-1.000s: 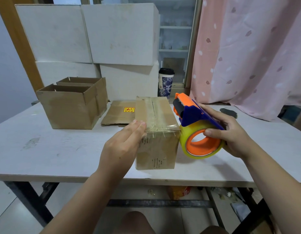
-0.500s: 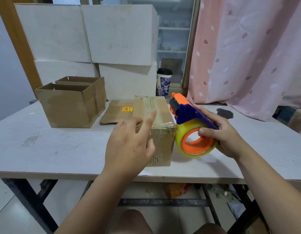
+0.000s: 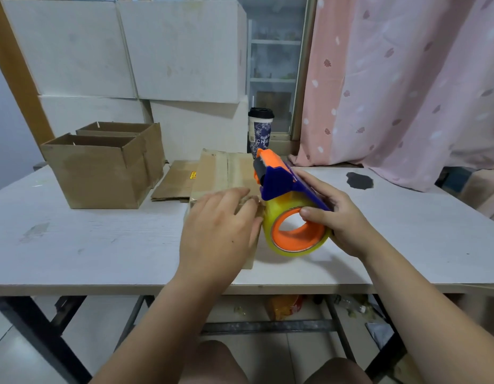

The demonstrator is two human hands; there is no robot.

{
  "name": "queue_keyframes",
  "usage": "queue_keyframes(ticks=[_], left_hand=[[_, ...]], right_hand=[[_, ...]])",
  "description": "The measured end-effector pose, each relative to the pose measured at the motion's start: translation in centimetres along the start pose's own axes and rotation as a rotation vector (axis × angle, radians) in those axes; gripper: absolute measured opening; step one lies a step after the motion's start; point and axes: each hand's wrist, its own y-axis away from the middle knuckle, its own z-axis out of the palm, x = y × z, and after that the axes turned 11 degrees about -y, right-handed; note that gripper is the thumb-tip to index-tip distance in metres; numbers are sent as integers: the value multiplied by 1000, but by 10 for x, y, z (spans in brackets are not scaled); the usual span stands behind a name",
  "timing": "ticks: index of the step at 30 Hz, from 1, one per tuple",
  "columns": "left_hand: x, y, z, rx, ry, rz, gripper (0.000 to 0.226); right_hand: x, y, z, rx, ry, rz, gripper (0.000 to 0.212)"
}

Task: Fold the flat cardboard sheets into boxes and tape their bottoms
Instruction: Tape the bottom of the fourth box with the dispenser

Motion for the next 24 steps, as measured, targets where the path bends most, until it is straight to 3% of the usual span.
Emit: queue_keyframes(ticks=[6,12,24], left_hand=[[-22,-1,0,35,-33,21,12],[-35,4,-2,50,20,-6,33],[-57,17,14,204,-8,53,28]], right_hand=[[3,-3,22,-97,198,14,65],[-18,-11,38,-123,392,-99,58],[-26,-20,48,-109,477,-181,66]])
